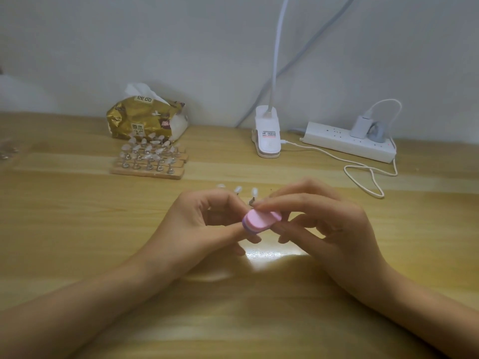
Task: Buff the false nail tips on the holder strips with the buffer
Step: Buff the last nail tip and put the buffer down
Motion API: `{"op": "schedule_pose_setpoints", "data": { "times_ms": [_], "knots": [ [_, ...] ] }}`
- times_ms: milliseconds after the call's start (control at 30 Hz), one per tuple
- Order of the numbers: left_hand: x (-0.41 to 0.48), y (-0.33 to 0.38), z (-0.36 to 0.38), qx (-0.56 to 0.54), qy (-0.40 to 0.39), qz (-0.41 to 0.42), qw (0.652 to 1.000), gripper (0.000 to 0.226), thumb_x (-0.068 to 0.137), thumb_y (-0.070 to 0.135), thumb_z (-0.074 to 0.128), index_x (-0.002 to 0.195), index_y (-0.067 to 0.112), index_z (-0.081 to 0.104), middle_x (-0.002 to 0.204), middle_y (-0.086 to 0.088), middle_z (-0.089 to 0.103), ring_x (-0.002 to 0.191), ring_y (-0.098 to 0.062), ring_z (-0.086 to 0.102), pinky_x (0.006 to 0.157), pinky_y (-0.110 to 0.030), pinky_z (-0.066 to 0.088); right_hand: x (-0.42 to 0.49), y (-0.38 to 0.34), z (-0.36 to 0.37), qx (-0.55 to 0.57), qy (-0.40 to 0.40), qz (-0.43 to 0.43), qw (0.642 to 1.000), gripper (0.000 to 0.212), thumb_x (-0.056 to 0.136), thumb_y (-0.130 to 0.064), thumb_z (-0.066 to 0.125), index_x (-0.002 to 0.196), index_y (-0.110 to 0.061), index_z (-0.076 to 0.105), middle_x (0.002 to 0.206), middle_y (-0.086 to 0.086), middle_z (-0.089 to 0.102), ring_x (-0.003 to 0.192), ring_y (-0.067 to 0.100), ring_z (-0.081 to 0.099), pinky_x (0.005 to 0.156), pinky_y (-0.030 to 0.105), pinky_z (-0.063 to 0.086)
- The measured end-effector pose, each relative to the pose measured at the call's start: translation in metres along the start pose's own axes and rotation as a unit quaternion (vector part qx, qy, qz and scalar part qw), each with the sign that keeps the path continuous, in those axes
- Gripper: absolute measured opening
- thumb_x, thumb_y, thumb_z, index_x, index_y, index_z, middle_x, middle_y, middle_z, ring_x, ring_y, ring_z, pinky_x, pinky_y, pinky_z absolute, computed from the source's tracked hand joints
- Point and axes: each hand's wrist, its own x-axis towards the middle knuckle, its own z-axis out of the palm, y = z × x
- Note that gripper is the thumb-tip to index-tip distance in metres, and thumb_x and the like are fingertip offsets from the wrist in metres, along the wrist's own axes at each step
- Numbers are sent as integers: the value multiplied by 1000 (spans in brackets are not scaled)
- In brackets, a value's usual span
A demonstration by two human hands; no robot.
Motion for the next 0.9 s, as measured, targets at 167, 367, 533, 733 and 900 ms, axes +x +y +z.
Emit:
{"op": "schedule_pose_setpoints", "data": {
  "times_ms": [167,367,533,733,900],
  "knots": [
    [1,-3,-1,13,9,19,1000,7,64,16,82,69,16,77,77,-7,69,63,-13,69,49,-20,51,0,0,0,0,16,13,1000,23,88,-9,69,110,-15,73,103,8,64,80,23,66,61,26,58],
    [2,-5,-2,12,15,19,1000,10,66,17,78,73,9,78,78,-6,66,57,-10,65,38,-18,43,0,0,-4,0,40,3,999,24,88,-7,71,110,-16,72,103,7,64,79,21,66,62,26,58],
    [2,-4,-1,4,9,3,1000,16,70,21,79,76,7,75,83,-9,67,72,-19,74,42,-26,53,1,1,-1,-1,26,3,1000,23,89,-9,72,110,-17,72,102,7,63,80,22,67,63,26,58],
    [1,-5,-2,5,16,3,1000,16,72,18,81,78,4,74,88,-13,68,71,-20,73,40,-21,48,0,1,0,-10,3,-6,1000,22,90,-10,71,111,-17,73,101,7,62,82,23,67,63,27,58],
    [1,-7,-3,10,5,13,1000,14,72,21,77,77,7,75,82,-13,66,60,-16,68,37,-21,43,0,1,-1,-14,7,-8,1000,23,90,-9,71,111,-17,72,101,7,63,84,24,67,63,28,58]
  ]
}}
